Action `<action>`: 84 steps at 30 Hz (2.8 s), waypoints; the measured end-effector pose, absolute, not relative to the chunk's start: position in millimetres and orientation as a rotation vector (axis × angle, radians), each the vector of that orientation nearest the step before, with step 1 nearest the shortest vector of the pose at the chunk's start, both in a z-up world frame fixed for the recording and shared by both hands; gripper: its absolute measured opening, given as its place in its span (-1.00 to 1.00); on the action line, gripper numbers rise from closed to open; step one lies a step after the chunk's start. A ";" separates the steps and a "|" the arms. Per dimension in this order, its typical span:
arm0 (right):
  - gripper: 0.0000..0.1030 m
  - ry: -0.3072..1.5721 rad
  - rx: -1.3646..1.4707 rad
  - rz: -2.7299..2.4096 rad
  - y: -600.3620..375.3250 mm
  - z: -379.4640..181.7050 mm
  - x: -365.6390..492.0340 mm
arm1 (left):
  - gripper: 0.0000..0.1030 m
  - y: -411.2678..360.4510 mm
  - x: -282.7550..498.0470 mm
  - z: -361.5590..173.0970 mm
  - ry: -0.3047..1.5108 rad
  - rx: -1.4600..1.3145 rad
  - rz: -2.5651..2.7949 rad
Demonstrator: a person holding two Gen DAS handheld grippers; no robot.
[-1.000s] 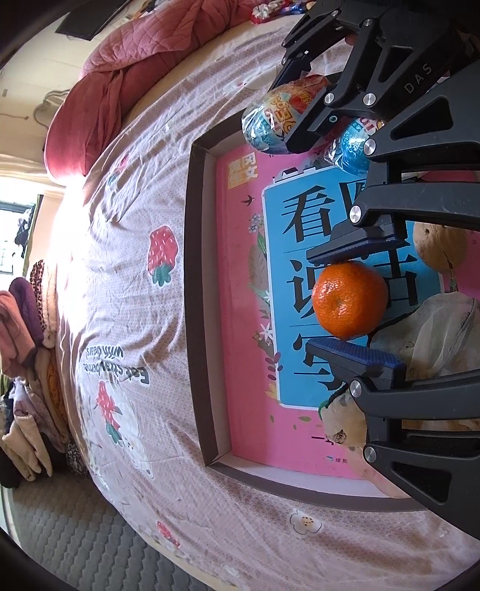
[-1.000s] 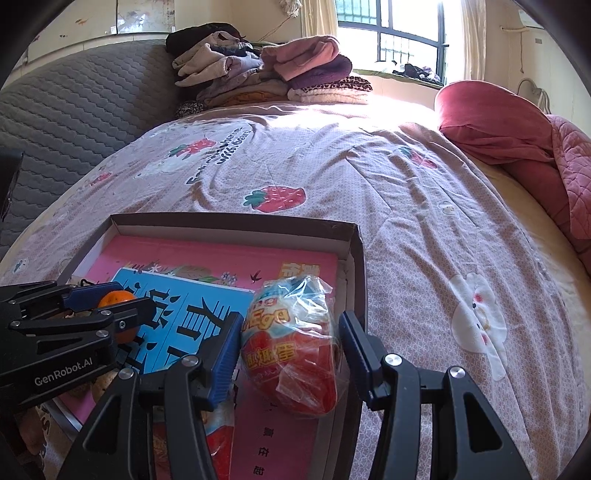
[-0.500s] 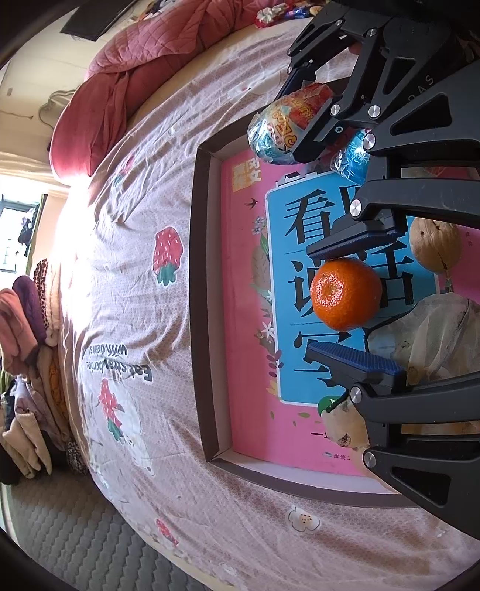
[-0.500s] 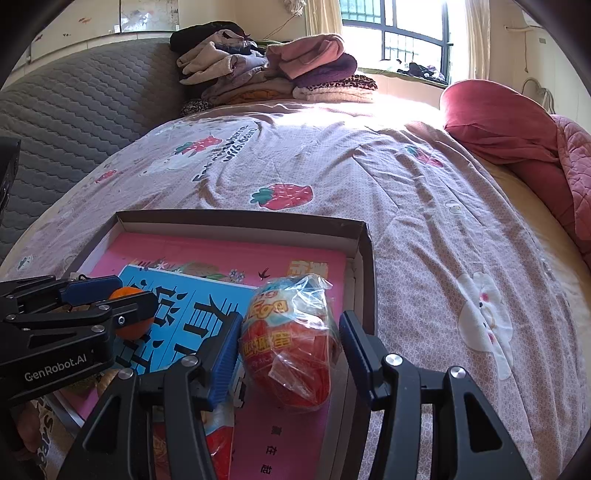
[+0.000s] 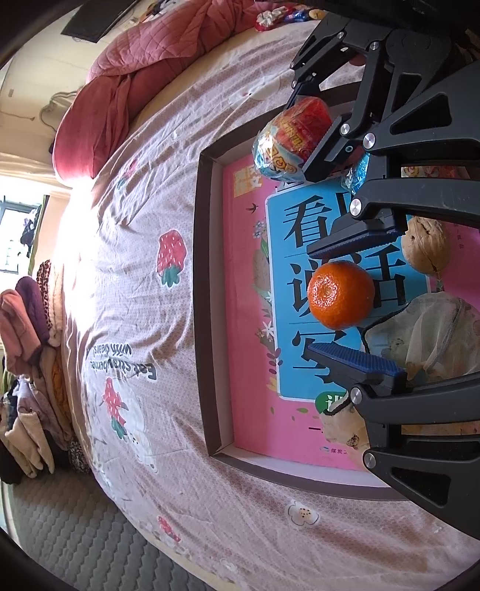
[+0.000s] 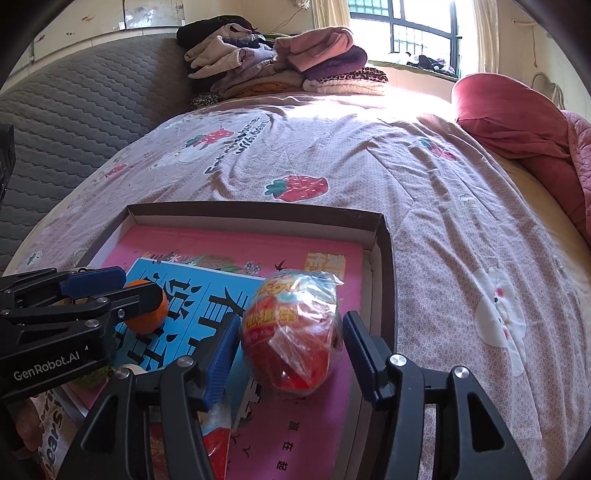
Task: Organize objects
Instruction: 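Lower orange onto book with left gripper while right gripper lowers candy egg, then open both grippers to release orange and candy egg, then withdraw from tray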
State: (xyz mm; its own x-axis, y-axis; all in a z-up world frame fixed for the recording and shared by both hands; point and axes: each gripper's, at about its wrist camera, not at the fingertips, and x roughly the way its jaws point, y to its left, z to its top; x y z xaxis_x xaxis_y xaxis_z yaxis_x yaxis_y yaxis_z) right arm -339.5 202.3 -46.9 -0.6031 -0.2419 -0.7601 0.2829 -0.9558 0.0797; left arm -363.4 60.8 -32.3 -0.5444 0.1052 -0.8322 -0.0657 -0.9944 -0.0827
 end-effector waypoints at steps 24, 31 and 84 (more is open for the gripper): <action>0.28 0.064 1.211 -2.568 204.9 -39.1 -338.0 | -0.05 59.5 -351.0 -18.1 -0.081 -1.408 2.692; 0.28 0.020 1.192 -2.553 207.3 -33.3 -335.9 | -0.05 58.4 -348.0 -15.4 -0.095 -1.405 2.693; 0.28 -0.024 1.034 -2.599 208.7 24.5 -291.0 | 0.16 40.9 -299.8 22.6 -0.218 -1.295 2.700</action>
State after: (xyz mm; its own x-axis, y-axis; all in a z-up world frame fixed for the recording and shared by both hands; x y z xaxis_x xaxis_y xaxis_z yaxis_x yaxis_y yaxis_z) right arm -291.0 208.7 24.5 -0.6759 -0.3202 -0.6638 0.3078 -0.9410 0.1404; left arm -299.9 40.9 22.6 -0.6201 0.1874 -0.7618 -0.0630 -0.9798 -0.1897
